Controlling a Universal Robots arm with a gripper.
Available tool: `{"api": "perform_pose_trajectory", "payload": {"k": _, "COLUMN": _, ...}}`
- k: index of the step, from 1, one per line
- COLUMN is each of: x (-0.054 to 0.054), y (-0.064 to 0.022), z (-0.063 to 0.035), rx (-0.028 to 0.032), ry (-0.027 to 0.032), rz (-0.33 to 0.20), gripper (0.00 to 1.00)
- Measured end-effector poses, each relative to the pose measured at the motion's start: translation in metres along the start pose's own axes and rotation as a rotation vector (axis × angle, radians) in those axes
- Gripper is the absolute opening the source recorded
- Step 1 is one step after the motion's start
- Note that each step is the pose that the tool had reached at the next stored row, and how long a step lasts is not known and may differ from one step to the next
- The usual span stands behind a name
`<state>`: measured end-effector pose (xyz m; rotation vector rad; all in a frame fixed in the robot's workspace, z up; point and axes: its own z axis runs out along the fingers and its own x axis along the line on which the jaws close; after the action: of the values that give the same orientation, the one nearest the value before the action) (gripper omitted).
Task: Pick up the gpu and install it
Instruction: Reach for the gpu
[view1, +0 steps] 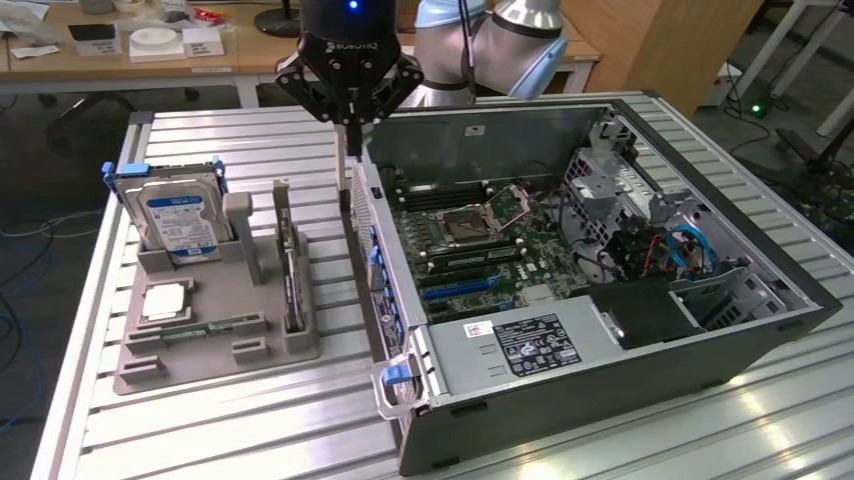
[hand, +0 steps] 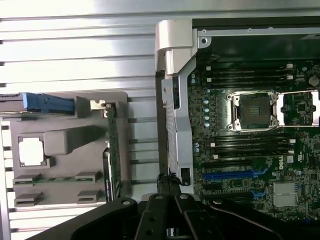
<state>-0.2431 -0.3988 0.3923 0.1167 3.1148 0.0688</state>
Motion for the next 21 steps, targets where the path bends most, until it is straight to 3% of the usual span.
{"api": "perform_pose_trajectory", "payload": {"k": 10, "x": 0.016, "y": -0.0012, "z": -0.0003, "rx": 0.0, "ry": 0.0001, "rz": 0.0, "gripper": 0.11}}
{"api": "perform_pose_trajectory", "payload": {"k": 21, "x": 0.044, "y": -0.0035, "z": -0.0008, "rx": -0.0001, "ry": 0.0002, "rz": -0.004, "gripper": 0.11}}
